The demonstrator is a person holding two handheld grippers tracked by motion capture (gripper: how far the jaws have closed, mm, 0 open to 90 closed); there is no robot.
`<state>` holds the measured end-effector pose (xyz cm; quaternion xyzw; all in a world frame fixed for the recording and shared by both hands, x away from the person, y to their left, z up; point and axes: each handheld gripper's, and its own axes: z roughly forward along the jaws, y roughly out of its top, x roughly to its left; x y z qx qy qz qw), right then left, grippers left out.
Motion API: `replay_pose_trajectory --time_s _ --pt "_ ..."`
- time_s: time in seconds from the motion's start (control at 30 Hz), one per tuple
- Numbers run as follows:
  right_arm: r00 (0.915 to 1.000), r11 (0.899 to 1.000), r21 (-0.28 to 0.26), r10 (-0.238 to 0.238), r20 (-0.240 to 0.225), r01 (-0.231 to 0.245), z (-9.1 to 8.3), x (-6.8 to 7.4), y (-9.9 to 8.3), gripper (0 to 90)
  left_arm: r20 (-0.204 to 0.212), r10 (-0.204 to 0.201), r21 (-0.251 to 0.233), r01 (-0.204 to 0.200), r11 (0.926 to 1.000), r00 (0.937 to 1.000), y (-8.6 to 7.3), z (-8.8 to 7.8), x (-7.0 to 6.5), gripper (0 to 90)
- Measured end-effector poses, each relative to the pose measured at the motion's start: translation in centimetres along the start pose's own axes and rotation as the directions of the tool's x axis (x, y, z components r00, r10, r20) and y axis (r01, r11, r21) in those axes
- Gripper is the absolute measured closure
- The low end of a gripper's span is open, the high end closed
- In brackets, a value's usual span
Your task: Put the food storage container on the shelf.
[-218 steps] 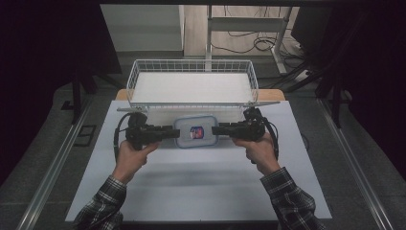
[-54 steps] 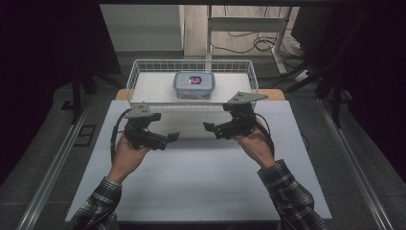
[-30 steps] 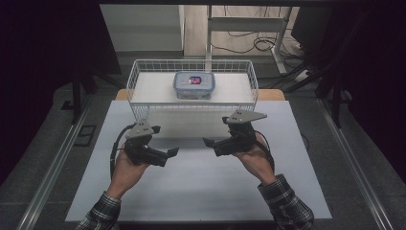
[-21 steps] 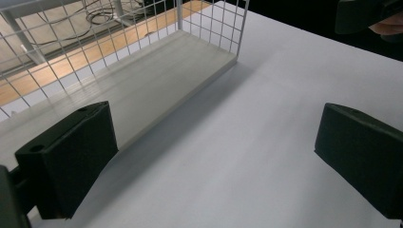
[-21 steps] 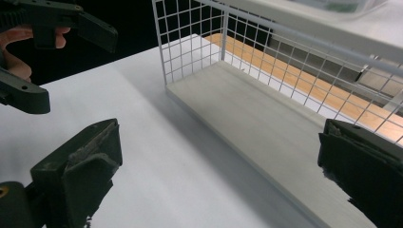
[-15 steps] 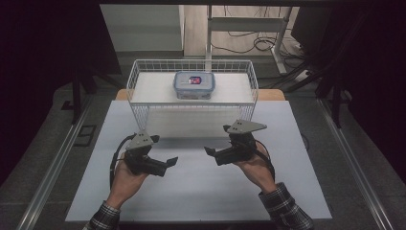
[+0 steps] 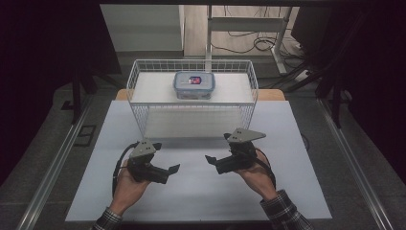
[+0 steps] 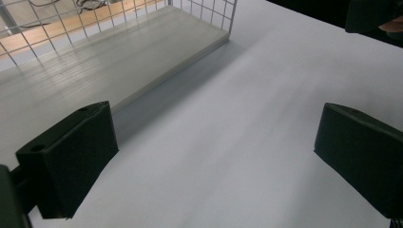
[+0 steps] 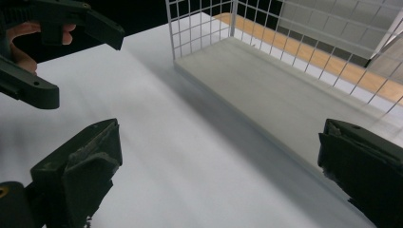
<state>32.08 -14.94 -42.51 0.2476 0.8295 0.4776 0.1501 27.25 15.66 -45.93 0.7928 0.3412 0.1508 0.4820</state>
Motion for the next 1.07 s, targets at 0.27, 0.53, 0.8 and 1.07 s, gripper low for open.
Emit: replay_pose_trajectory --time_s 0.27,0.53,0.8,1.07 --pt "0.9999 1.000 0.017 0.016 -0.002 -0.016 -0.3 0.4 -1.7 0.6 -0.029 0.024 0.024 -0.023 0.9994 0.9993 -1.5 -0.2 -0.5 0.2" --pt "0.9996 0.999 0.034 0.027 0.008 -0.027 -0.8 1.0 -4.4 0.4 -0.057 0.015 0.028 -0.014 0.9995 0.9983 -4.1 -0.7 -0.8 0.0" --pt "0.9996 0.995 0.095 0.018 0.019 -0.020 -0.5 1.7 -7.6 0.2 -0.095 0.040 0.115 -0.029 0.9929 0.9946 -7.2 0.0 -1.4 0.0" --pt "0.9995 0.977 0.214 -0.004 0.031 -0.003 0.8 1.9 -10.1 0.0 -0.115 0.068 0.229 -0.040 0.9727 0.9911 -8.7 1.3 -1.3 0.0"
